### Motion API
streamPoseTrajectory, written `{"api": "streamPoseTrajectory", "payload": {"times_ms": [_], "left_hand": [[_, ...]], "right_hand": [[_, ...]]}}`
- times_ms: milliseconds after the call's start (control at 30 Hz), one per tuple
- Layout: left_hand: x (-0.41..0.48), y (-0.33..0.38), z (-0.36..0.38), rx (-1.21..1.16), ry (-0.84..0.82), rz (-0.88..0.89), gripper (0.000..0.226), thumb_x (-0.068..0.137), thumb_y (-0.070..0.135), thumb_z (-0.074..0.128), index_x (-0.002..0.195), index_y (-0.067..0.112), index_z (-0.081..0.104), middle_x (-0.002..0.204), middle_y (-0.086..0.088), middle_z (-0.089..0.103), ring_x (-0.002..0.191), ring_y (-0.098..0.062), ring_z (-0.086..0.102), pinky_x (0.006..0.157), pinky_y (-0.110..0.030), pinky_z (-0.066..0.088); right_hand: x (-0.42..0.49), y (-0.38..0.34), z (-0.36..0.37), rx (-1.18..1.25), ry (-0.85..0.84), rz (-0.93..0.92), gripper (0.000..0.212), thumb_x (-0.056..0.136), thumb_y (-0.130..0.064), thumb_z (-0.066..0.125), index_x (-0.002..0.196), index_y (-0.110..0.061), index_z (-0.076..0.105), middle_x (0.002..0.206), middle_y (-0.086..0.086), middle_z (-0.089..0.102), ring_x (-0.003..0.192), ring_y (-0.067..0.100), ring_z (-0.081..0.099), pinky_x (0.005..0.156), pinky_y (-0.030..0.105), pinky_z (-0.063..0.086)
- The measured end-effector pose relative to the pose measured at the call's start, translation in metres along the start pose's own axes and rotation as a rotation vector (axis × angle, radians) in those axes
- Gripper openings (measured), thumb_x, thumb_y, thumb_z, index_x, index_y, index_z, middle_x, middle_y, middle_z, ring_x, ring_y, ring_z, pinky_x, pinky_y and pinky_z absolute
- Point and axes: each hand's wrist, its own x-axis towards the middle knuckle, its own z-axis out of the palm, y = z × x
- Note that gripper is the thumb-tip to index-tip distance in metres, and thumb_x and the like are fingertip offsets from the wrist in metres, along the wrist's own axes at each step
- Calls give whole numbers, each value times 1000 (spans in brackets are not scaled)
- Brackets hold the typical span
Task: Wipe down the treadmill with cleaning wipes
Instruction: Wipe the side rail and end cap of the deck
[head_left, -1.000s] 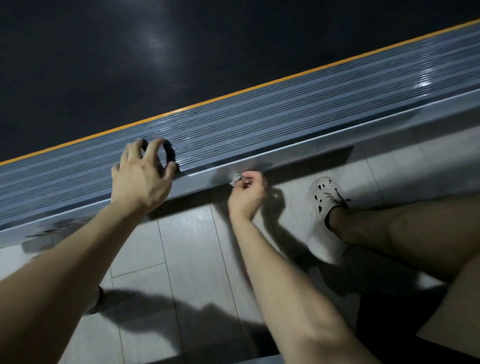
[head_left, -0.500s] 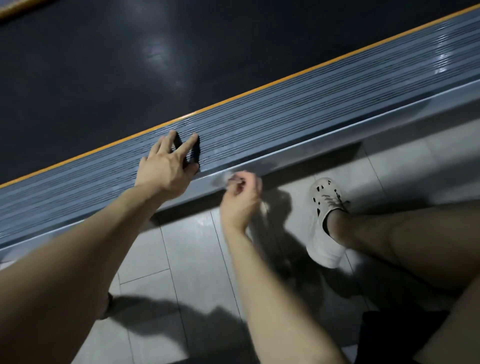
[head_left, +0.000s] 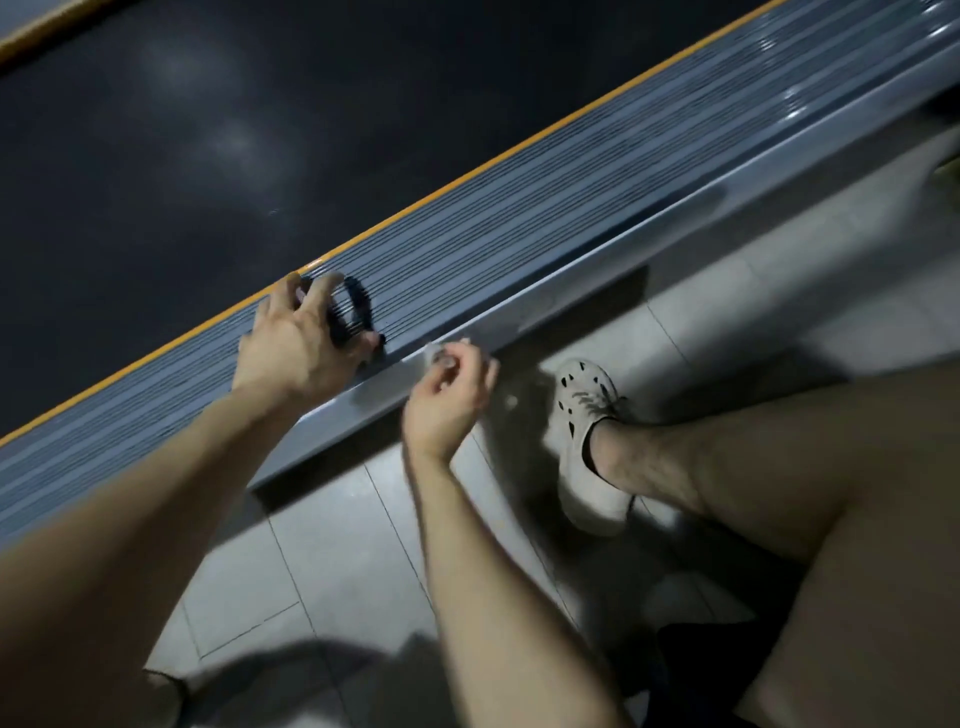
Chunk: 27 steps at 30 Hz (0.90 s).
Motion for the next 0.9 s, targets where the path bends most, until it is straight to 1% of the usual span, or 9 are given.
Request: {"api": "streamPoseTrajectory", "payload": {"times_ms": [100,167,367,433,567,633,733,800,900], "left_hand": [[16,24,9,83,-92,39,87,95,74,60,166,51,15,174,-8,17,160,-42,17,117,-69,39],[24,28,12,131,-122,38,88,95,77,55,166,53,11,174,-10,14,161,-46,13,118,-70,39],[21,27,14,190,-134,32,89,94,81,47,167,55,1,178,-9,7,163,-46,10,119,-68,40],[21,27,14,210,-131,43,88,95,81,45,166,57,-1,179,-7,4,164,-45,8,118,-69,41],[20,24,12,225,-144,31,88,93,83,46,165,58,2,177,-6,7,162,-47,13,113,-71,45],[20,26,11,229,-151,23,88,93,83,46,165,58,1,178,-6,5,162,-46,12,113,-71,44],[19,30,11,238,-141,33,88,95,82,47,166,57,1,178,-7,5,163,-45,11,110,-73,45],[18,30,12,249,-136,22,87,96,81,47,166,57,0,179,-7,5,163,-43,10,109,-73,47],[18,31,10,243,-150,12,88,96,81,47,166,57,0,179,-6,5,164,-41,10,109,-71,48]], "right_hand": [[127,1,-21,-56,353,22,29,86,15,58,103,-6,70,115,14,62,99,31,66,91,28,56],[177,9,-34,-57,437,67,29,86,15,59,106,-4,69,116,15,63,103,32,66,92,22,52],[48,63,-8,-91,-257,439,9,91,-6,61,97,-11,63,110,18,66,89,21,60,81,18,50],[25,68,-3,-123,-203,397,9,92,-5,61,98,-9,66,104,10,65,92,24,62,88,39,54],[137,44,-37,-54,-75,444,36,110,-9,44,142,7,48,116,19,55,104,31,56,106,45,46],[204,23,-58,40,139,323,34,109,-2,44,140,10,48,108,12,58,97,20,60,103,38,47],[228,-8,-56,128,473,56,21,91,13,56,104,0,64,104,13,63,90,17,65,92,28,56],[190,-21,-43,84,424,-32,19,87,11,54,100,0,65,110,21,61,93,25,64,92,25,54],[109,-15,-26,10,277,-123,21,90,10,54,99,-6,64,115,7,59,96,24,67,88,36,59]]}}
